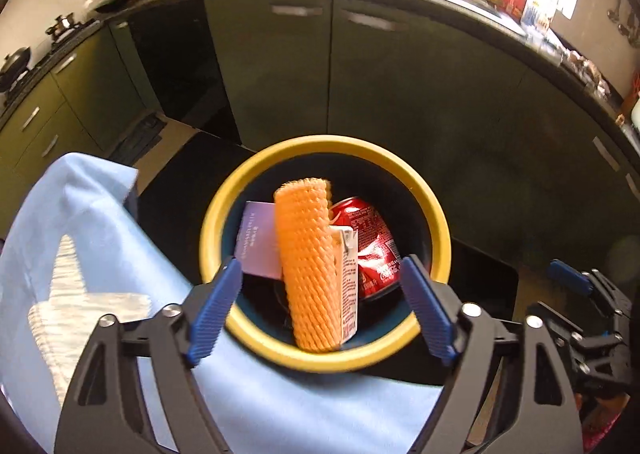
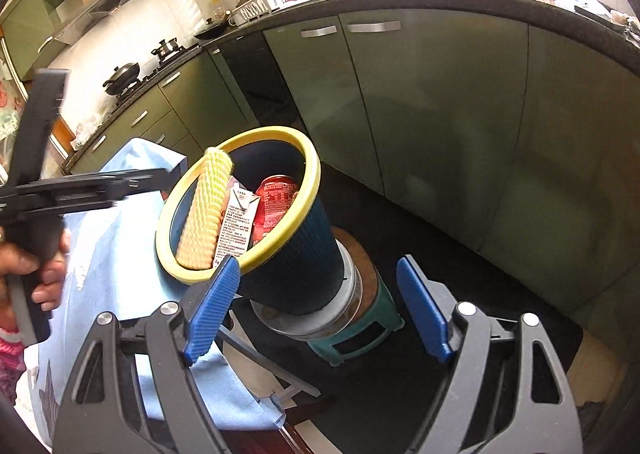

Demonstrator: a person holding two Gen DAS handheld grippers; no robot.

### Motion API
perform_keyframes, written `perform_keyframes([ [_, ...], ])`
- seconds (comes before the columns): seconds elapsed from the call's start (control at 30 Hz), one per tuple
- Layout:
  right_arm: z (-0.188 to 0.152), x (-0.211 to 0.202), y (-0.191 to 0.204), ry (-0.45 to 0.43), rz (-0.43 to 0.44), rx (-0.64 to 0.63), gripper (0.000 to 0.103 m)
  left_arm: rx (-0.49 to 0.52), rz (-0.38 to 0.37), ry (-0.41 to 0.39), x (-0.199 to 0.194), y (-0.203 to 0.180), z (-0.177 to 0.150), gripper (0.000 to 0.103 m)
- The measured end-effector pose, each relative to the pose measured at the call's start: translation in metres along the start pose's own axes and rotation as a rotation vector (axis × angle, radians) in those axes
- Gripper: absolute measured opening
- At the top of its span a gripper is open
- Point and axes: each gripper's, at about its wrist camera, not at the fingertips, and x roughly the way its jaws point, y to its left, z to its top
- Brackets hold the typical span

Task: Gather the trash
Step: 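Grasp the orange foam net with the left tool and drop it into the bin, then grasp the crumpled white snack wrapper with the right tool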

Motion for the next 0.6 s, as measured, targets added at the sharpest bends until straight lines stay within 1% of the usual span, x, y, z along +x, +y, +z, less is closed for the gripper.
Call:
perform_keyframes([
  [0.1, -0.002, 0.004, 0.004, 0.008, 0.009, -0.006, 0.077, -0.035, -0.020, -0.052, -0.033, 0.012, -0.014, 0.087],
  [0.17, -0.003, 0.006, 0.008, 0.016, 0.015, -0.014, 0.077, -0.068, -0.032, -0.093, -0.062, 0.022, -0.030, 0.090],
  [0.23, -0.004, 0.007, 0.014, 0.024, 0.020, -0.028, 0.077, -0.096, -0.046, -0.126, -0.087, 0.030, -0.046, 0.090],
  [0.33, -0.006, 0.009, 0.025, 0.036, 0.028, -0.057, 0.077, -0.119, -0.034, -0.193, -0.126, 0.042, -0.078, 0.093],
  [0.4, -0.006, 0.010, 0.035, 0.044, 0.037, -0.079, 0.077, -0.134, -0.001, -0.245, -0.151, 0.052, -0.098, 0.096],
  [0.43, -0.007, 0.010, 0.040, 0.047, 0.043, -0.090, 0.077, -0.144, 0.031, -0.275, -0.166, 0.058, -0.113, 0.098],
  [0.47, -0.006, 0.011, 0.046, 0.050, 0.050, -0.104, 0.077, -0.153, 0.050, -0.291, -0.176, 0.063, -0.124, 0.098],
  [0.6, -0.006, 0.014, 0.086, 0.068, 0.088, -0.202, 0.077, -0.228, 0.172, -0.359, -0.218, 0.094, -0.183, 0.098],
])
